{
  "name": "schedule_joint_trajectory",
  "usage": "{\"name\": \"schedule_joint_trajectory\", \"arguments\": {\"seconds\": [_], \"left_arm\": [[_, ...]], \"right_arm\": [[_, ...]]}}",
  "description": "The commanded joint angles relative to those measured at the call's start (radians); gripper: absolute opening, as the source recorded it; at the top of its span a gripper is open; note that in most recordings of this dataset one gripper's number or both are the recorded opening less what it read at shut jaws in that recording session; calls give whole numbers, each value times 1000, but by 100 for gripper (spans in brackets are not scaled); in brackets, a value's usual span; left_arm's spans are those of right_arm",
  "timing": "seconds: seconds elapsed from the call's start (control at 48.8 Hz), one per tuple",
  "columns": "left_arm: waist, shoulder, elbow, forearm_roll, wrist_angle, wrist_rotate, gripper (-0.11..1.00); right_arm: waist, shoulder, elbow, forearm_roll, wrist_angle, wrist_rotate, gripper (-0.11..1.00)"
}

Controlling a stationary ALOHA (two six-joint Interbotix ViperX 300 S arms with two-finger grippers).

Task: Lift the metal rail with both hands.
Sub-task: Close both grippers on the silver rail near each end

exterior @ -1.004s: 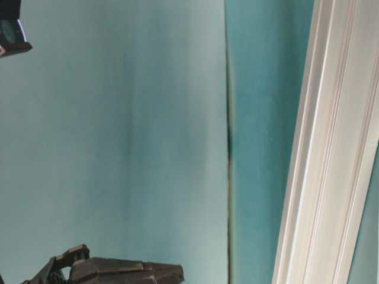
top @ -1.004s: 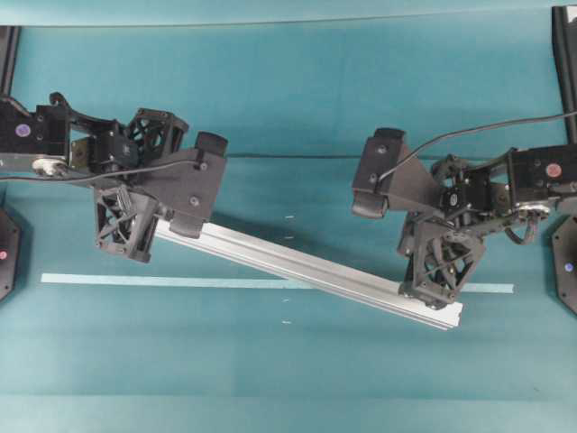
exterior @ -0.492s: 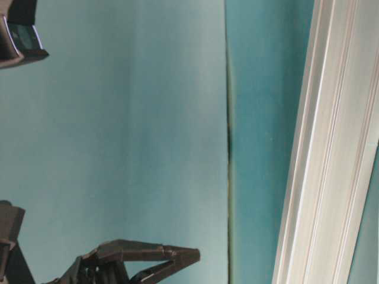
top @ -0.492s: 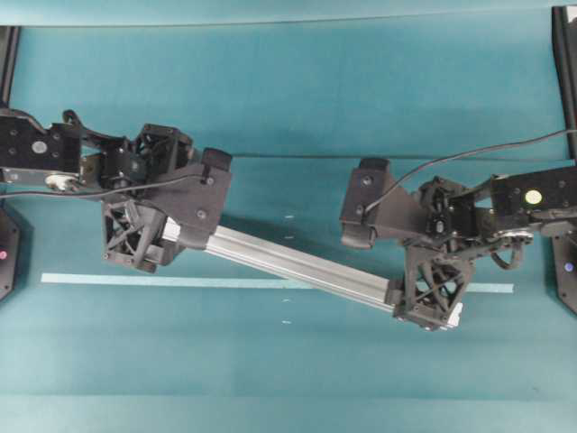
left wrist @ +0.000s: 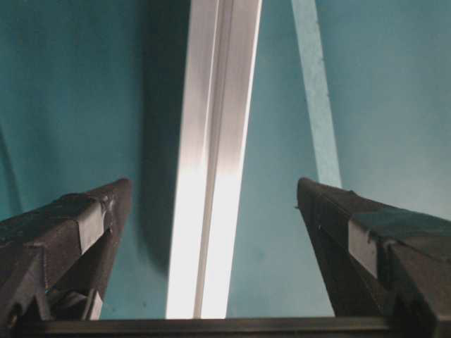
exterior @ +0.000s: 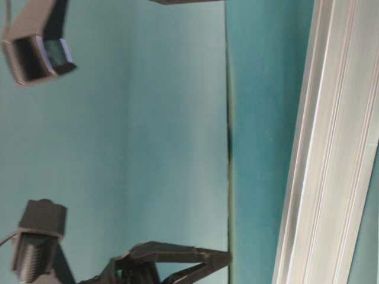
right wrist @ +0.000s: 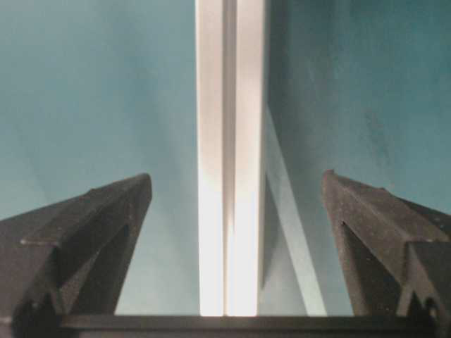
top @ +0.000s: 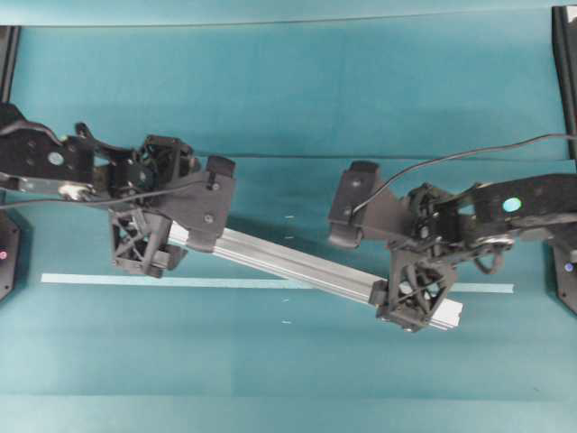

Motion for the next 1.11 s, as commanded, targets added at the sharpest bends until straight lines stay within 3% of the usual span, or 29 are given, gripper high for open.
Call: {"name": "schedule_joint_trajectory", "arguments": {"seconds": [0.0,1.086], "left_arm": [[2,11,2,2,-21,-6,98],[52,164,92,2,-201,12,98]], "right_arm": [[8,29,-3,6,-8,-2,98],[23,130,103,15,-132,8,98]]}}
